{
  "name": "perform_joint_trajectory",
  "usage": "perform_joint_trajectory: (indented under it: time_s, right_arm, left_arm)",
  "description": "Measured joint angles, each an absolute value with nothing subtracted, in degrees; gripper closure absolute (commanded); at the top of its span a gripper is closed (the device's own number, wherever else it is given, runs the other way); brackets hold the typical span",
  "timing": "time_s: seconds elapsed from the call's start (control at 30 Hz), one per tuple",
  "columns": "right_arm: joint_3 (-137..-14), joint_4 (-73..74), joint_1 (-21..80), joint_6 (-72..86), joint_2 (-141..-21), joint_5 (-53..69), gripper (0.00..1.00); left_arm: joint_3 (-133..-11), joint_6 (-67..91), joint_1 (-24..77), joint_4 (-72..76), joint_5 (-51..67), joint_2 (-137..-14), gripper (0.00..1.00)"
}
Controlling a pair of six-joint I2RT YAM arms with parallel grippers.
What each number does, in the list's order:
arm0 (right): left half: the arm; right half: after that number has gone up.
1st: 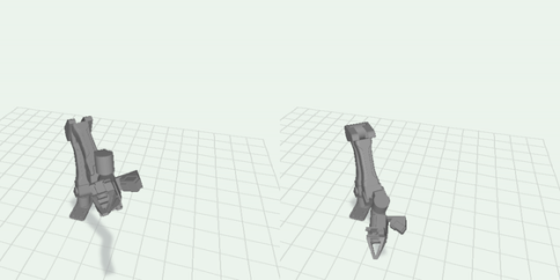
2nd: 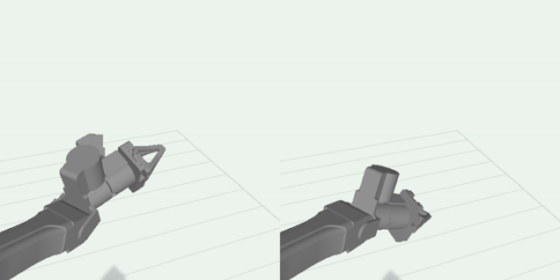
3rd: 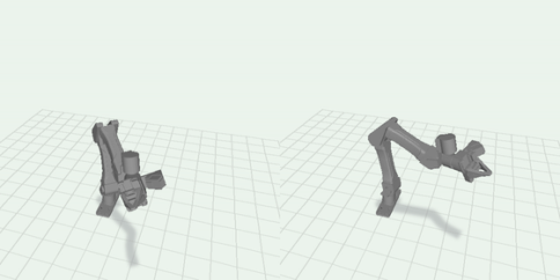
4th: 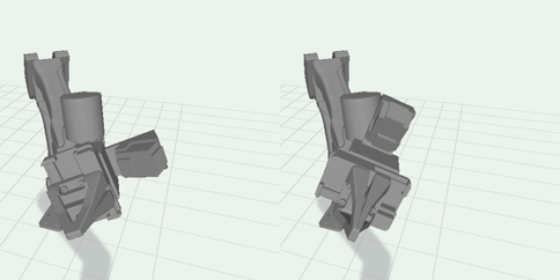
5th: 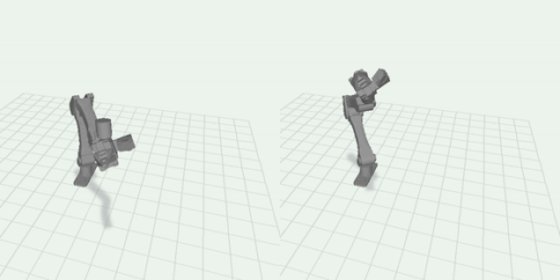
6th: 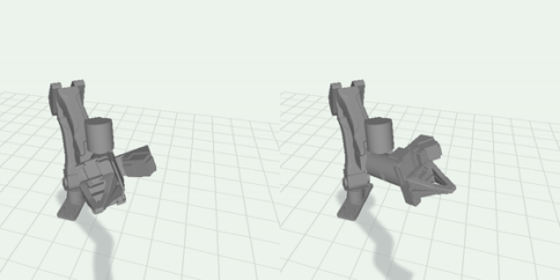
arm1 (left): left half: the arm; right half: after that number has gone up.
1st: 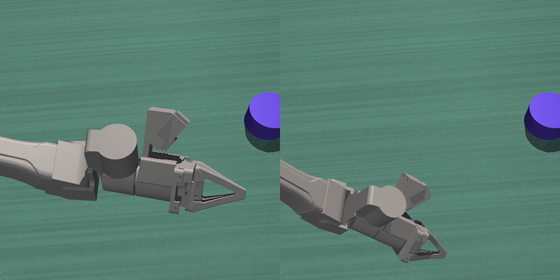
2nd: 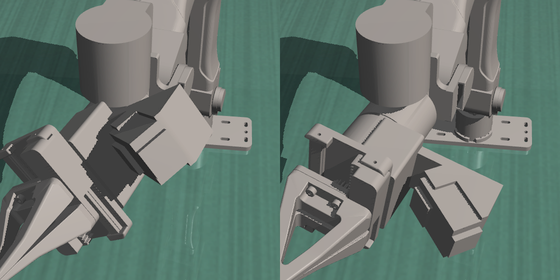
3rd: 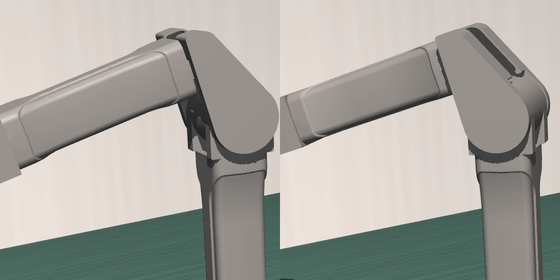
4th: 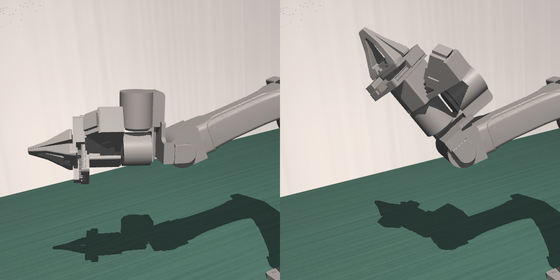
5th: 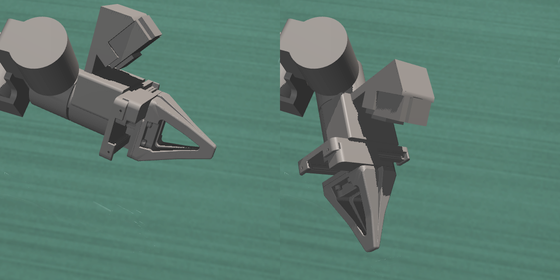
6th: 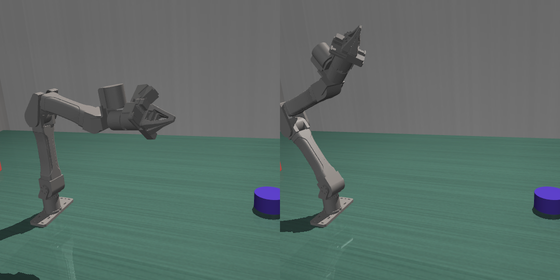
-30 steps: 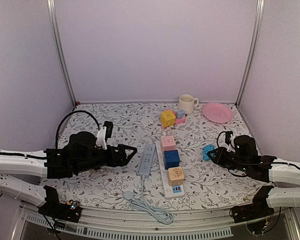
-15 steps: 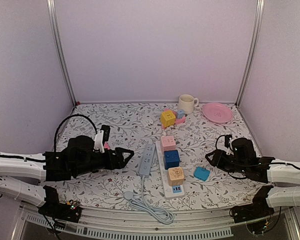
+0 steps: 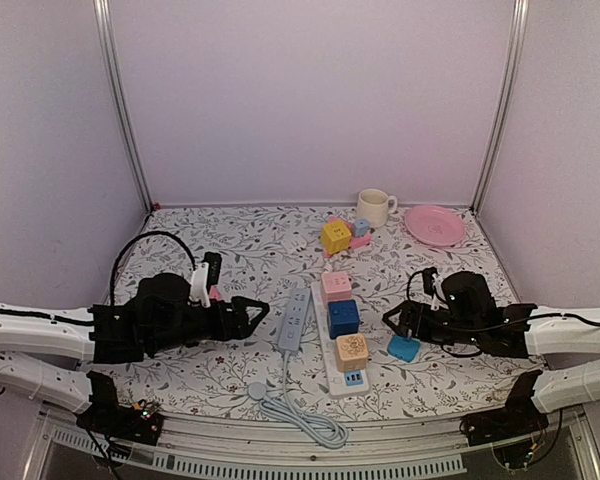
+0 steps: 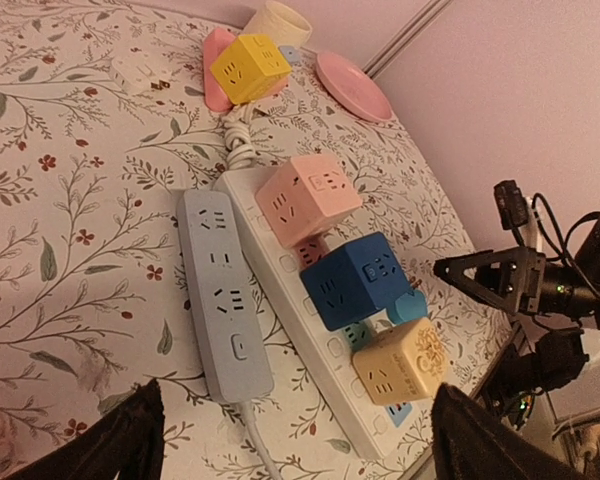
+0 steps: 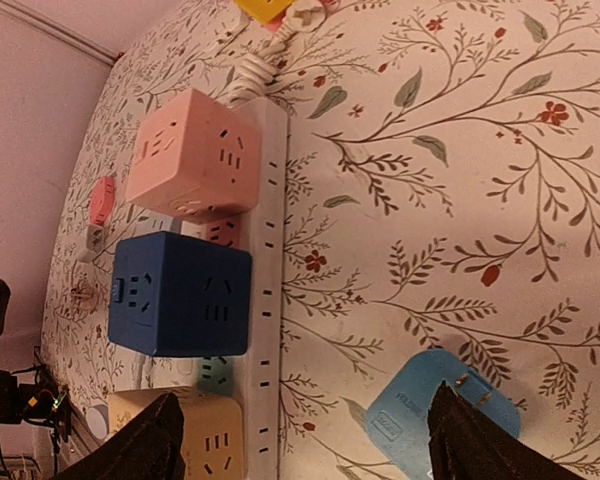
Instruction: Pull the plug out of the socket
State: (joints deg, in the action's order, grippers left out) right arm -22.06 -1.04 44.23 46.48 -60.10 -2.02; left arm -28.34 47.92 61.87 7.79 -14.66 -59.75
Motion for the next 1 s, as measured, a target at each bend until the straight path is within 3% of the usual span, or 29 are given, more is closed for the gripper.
perform_joint_trajectory:
  time_s: [0.23,0.57,1.0]
  right_arm:
    - [-28.9,2.8,57.3,47.8,-65.6,-9.4,0.11]
    - [-36.9,10.2,68.5,51.1,-71.2,-21.4,0.11]
    - [-49.9,20.1,74.3,53.9,-87.8,-28.9,0.13]
  left_arm:
    - [-28.3,48.1,61.9,9.0,-14.0,-60.7,0.07]
    - [-28.4,48.0,61.9,10.5,-12.5,-64.4,0.07]
    - [-32.0,47.5,61.9,12.9,-10.6,-70.6,0.07]
